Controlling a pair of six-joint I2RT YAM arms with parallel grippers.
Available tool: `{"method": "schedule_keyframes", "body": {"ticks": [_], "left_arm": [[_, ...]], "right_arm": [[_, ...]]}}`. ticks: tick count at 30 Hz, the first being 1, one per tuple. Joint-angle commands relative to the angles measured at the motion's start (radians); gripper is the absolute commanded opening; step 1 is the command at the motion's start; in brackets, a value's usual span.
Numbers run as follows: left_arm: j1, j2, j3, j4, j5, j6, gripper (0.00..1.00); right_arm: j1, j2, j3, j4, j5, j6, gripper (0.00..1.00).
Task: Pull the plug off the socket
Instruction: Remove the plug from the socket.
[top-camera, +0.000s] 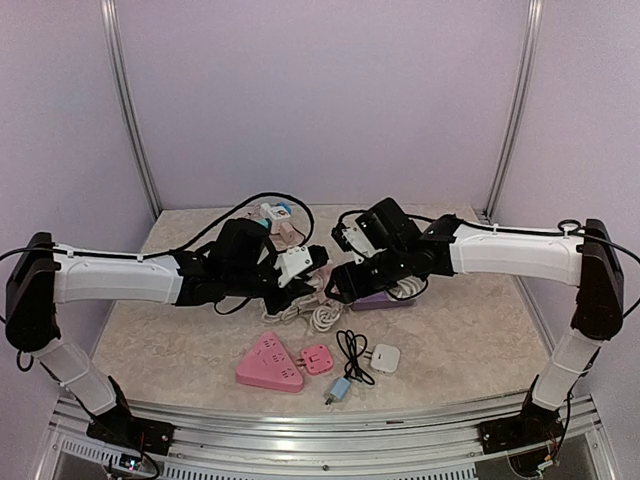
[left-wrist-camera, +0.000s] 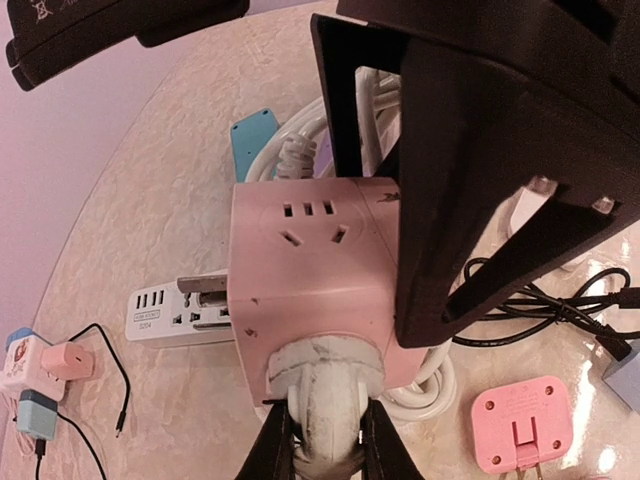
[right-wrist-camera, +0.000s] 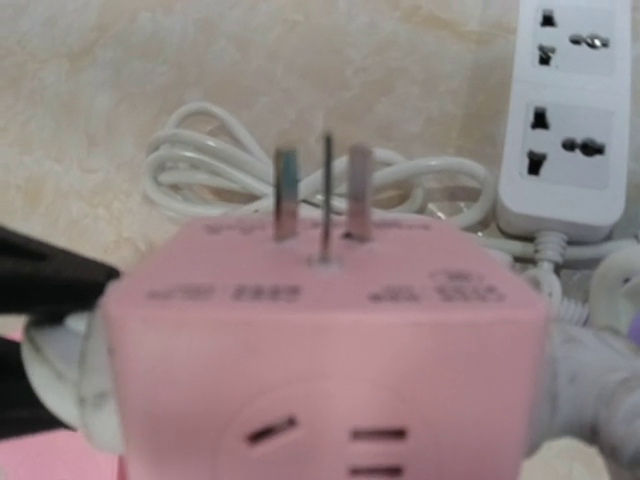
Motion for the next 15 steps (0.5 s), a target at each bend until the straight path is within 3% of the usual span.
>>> {"method": "schedule_keyframes", "body": {"ticks": [1,8,15], "left_arm": [[0.037,-0.01,0.06,-0.088,0.187,-0.024,0.0],[0.058,0.007,0.084,-0.119,0.233,-0.036,0.0],[0.053,0.002,0.072,-0.099,0.19,-0.033,0.0]], "right_arm": [[-0.029,-0.061,-0.03,0.059,0.0,-0.116,0.0],[-0.029,-0.09,-0.069,0.083,-0.012,-0.166,0.0],[-0.027,-0.082,-0.063,0.085,0.021,-0.114,0.0]]}}
